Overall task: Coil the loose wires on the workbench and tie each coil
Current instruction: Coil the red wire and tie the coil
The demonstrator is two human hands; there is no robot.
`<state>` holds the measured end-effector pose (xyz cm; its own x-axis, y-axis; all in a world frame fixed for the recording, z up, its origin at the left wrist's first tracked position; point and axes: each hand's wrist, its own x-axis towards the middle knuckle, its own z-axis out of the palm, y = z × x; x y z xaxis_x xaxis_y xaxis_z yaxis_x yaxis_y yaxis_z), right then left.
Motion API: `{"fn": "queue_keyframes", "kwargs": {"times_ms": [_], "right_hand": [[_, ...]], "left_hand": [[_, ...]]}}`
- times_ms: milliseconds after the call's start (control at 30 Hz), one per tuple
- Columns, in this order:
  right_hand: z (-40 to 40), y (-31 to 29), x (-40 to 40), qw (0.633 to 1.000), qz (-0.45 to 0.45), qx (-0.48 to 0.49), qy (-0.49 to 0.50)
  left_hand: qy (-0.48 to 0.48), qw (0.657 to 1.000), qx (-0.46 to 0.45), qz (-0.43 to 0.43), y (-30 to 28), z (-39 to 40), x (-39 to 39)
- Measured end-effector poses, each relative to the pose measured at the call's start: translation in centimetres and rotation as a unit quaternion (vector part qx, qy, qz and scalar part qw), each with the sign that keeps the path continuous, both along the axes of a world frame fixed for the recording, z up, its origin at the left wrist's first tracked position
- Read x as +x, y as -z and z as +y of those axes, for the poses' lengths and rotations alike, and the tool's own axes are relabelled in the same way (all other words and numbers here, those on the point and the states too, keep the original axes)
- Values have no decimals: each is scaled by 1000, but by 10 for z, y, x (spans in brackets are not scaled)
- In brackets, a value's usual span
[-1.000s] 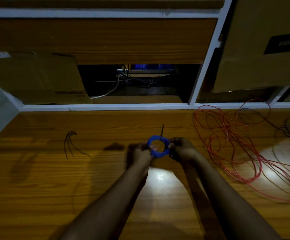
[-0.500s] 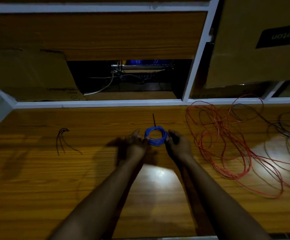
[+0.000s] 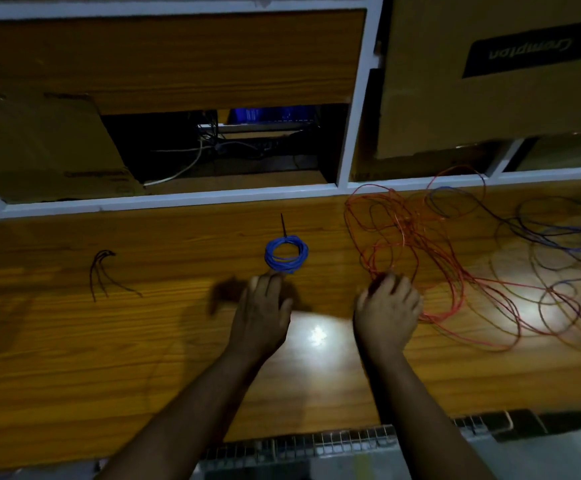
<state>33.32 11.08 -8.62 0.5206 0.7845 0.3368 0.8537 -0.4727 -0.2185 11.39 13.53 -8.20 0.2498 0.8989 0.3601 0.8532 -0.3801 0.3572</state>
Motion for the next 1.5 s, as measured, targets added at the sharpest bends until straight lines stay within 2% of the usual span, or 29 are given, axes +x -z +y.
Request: {"fn": "queue_keyframes", "kwargs": {"times_ms": [67,133,200,267,333,433,500,767,933,1000,1100,1167,1233,1267,1300,1333,1367,1433,1500], "right_hand": [[-8,5,9,999,-8,8,-46],[-21,8,14,988,9,45,-148],[-34,7,15,962,70,55,-259],[-45,4,13,935,168,68,-304],[-58,2,11,932,211,99,-278],[-82,0,8,973,132,118,-150],[-95,0,5,980,126,115,-97],[-132,-3,2,953,237,165,-91],[-165,-2,0,962,224,121,-96],[-174,-2,6,964,218,71,-136],[-178,-14,15,965,154,-14,-211],[-176,-27,18,944,157,-82,-280],[-170,-35,24,910,224,-108,-332],[-168,-37,30,900,279,-74,-326],[-165,-37,38,906,301,-22,-297],[-162,-35,49,933,263,29,-245],[-159,-32,62,966,186,42,-176],[-154,-23,91,994,84,-48,-55],[-148,-18,111,989,51,-134,-28]], "left_hand": [[9,1000,6,4,1,-5,-1],[16,1000,9,2,1,-12,-2],[19,1000,8,3,2,-20,-3],[21,1000,-6,-1,1,-28,-4],[22,999,-22,-14,1,-41,-7],[26,999,-34,-29,0,-64,-12],[28,998,-45,-34,0,-77,-16],[97,993,-66,-34,9,-121,-45],[107,993,-46,-30,12,-145,-51],[96,993,-61,-35,11,-149,-50],[81,993,-75,-46,8,-152,-49],[69,992,-84,-64,5,-158,-46],[47,993,-85,-69,5,-164,-40],[35,994,-77,-65,7,-166,-36],[22,996,-67,-62,9,-168,-30],[9,996,-57,-61,10,-168,-25],[-3,997,-51,-64,10,-168,-18],[8,997,-50,-63,11,-166,-1],[61,996,-54,-38,12,-166,25]]}}
